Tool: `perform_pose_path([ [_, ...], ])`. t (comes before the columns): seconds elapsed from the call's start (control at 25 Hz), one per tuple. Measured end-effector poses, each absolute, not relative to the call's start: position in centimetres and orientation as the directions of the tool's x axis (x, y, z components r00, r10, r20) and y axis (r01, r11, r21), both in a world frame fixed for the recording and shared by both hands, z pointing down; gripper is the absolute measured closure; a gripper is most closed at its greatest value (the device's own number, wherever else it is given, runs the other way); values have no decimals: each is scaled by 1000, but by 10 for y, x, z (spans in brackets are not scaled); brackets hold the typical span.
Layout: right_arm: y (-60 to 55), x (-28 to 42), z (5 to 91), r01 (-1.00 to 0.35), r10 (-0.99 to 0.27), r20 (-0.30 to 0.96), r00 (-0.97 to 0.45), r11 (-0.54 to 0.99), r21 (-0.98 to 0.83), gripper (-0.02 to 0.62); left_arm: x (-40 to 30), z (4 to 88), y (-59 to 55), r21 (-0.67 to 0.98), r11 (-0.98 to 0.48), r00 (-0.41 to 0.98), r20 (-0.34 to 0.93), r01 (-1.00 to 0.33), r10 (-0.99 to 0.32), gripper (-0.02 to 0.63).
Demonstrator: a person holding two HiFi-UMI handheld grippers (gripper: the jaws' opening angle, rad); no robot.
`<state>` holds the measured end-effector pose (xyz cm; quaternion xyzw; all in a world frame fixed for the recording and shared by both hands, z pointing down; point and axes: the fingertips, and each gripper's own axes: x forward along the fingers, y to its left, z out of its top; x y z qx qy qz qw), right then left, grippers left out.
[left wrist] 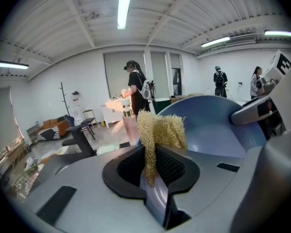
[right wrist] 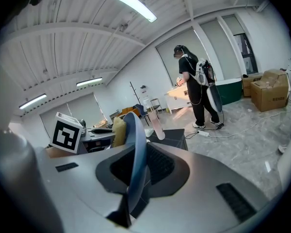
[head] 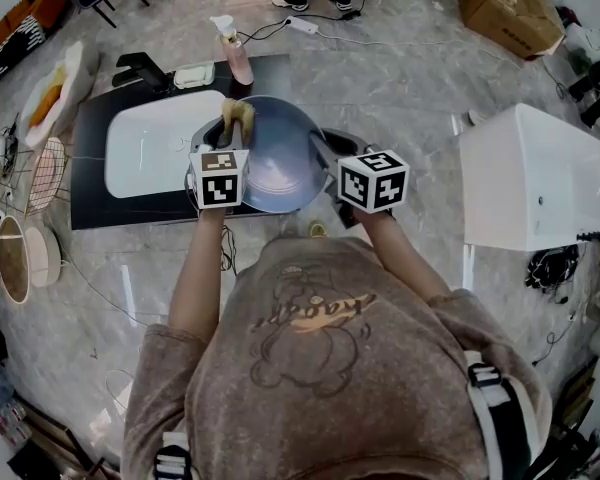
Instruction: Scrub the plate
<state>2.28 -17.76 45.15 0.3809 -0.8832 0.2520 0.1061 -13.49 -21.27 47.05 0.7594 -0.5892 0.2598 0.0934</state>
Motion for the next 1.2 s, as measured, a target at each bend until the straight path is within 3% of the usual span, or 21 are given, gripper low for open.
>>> perform_pose_path([
  [0.44,-194,33,436,-773,-693,343,-634,557,-304,554,-141,517,-202,-207,-337,143,621,-918,-771,541],
  [1.2,-222,64,430,-810,-796,259,-548,426,-404,549,-69,546,-157,-120,-578,349,692,-807,-632,541],
])
